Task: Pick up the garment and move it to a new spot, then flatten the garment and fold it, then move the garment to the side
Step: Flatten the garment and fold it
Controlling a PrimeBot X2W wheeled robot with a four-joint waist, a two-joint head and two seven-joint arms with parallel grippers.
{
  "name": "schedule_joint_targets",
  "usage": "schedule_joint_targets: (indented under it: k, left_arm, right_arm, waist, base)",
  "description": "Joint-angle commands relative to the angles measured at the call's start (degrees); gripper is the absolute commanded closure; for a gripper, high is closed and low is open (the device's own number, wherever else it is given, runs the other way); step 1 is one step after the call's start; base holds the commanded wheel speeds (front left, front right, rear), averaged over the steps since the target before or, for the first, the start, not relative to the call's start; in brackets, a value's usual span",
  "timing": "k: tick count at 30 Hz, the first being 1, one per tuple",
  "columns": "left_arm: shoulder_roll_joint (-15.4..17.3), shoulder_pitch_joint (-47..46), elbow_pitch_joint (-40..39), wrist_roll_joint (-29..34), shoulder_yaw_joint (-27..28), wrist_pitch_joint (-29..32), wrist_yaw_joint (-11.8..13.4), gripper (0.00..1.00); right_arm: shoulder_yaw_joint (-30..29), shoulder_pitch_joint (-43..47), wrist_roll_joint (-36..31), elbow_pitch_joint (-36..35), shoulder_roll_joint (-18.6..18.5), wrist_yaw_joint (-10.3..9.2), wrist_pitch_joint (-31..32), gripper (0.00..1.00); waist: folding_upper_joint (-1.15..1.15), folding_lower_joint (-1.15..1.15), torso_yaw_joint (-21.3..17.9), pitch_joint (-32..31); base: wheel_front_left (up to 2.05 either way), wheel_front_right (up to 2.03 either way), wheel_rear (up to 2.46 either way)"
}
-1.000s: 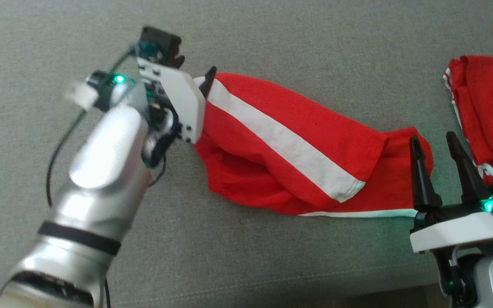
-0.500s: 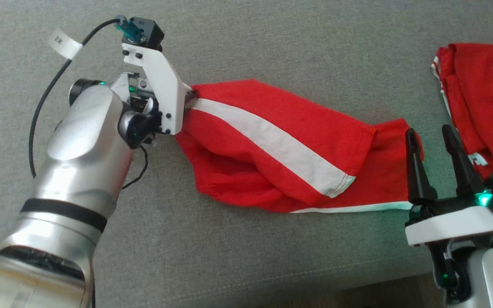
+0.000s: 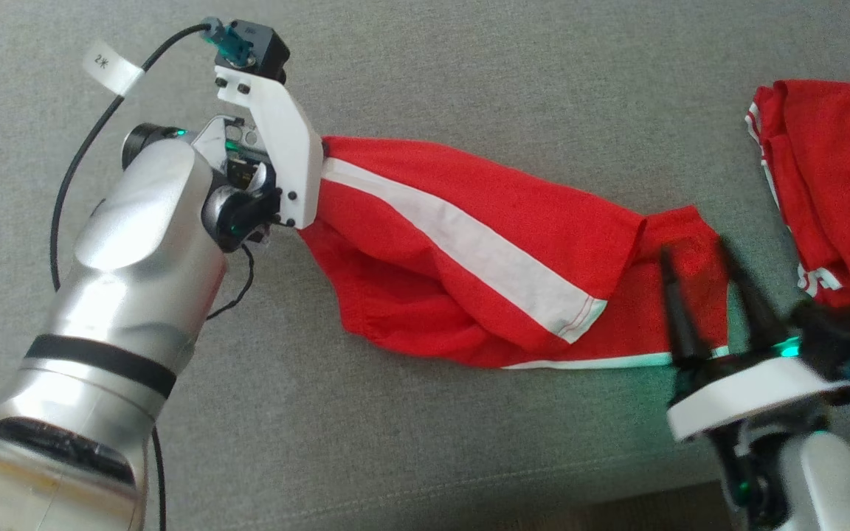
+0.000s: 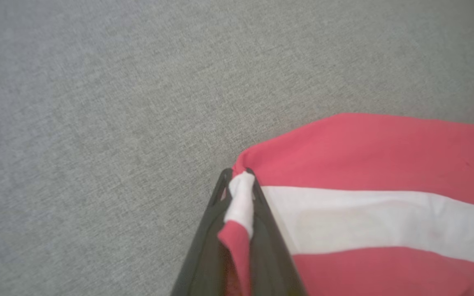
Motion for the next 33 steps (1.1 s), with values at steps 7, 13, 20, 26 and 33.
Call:
schedule_joint_targets:
  k: [7, 13, 20, 26, 33]
  left_arm:
    - [2.23, -3.77, -2.13, -1.60, -0.51, -1.93, -0.33, 1.00]
    - [2.06, -3.64, -1.68, -2.83, -1.74, -2.96, -0.34, 1.00]
    - [1.93, -3.64, -1.40, -4.23, -2.54, -5.12, -0.34, 1.00]
    - [2.52, -3.64, -3.19, -6.20, -2.51, -9.67, -0.34, 1.00]
    - [3.46, -5.09, -6.94, -7.97, -0.88, -17.68, -0.34, 1.00]
  right_arm:
    - [9.68, 1.16, 4.95, 2.75, -2.83, 0.37, 7.86, 0.00]
    - [12.56, 0.61, 6.72, 3.62, -3.03, 0.37, 8.50, 0.00]
    - [14.59, -1.30, 9.05, 5.07, -3.55, 0.37, 7.74, 1.00]
    - [12.18, -2.73, 8.84, 1.83, -5.31, 0.37, 4.43, 1.00]
    - [6.35, -8.82, 6.32, -4.35, -10.18, 0.37, 3.42, 1.00]
  waist:
    - [0.00, 0.00, 0.63, -1.08]
    - [0.00, 0.00, 1.14, -1.31]
    - [0.00, 0.00, 1.71, -1.48]
    - [0.00, 0.00, 2.59, -2.72]
    - [0.00, 0.00, 3.53, -5.44]
  base:
    - [0.00, 0.00, 0.00]
    - [0.00, 0.00, 0.00]
    - [0.00, 0.00, 0.00]
    - [0.00, 0.00, 0.00]
    - [0.00, 0.00, 0.00]
